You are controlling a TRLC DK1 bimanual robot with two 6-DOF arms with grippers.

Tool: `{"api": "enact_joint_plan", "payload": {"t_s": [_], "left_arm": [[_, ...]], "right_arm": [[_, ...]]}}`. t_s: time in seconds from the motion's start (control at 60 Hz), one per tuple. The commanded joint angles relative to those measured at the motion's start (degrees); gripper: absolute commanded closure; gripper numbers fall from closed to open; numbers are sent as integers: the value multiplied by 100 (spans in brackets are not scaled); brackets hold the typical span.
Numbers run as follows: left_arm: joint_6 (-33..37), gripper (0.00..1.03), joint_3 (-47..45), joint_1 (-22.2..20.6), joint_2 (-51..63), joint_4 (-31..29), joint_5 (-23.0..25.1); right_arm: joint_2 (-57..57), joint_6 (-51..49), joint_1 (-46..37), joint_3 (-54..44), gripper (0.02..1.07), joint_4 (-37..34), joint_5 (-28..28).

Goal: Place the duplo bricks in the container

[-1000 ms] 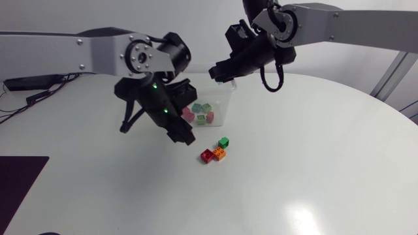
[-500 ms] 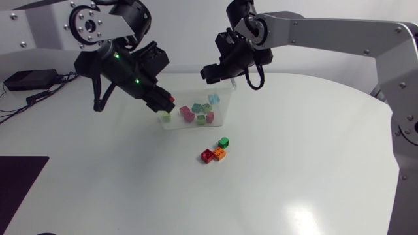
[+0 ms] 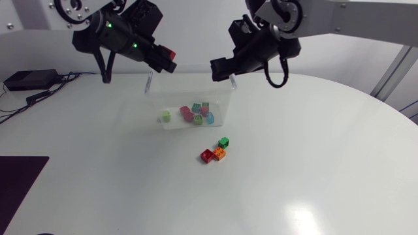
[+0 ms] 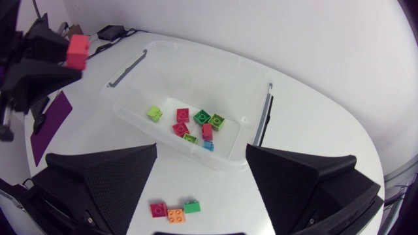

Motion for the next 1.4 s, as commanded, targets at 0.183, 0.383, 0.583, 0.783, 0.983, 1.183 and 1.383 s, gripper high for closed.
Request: {"api": "enact_joint_plan", "payload": {"t_s": [0.183,0.383,0.583,0.783,0.983,1.183,1.383], "left_arm": [[42,66,1046,220,1412,149,-27],[69,61,1380,352,1896,158,-27],[69,56,1766,537,2326,149,-27],[104,29,1968,554,2493,61,-18],[95,10,1801,510,2230,-9,-10],[192,10,984,326,1140,0,25],[341,10,-53,150,-100,-53,377]], "right_arm": [[-1053,-57,56,-1751,7,264,26],[-1106,-84,100,-2560,8,660,26],[-807,-172,311,-2823,10,932,88],[-271,-233,346,-2709,10,1126,193],[186,-277,320,-2498,10,1187,237],[537,-339,337,-2217,10,1161,272],[854,-365,311,-1927,12,1126,351]]}}
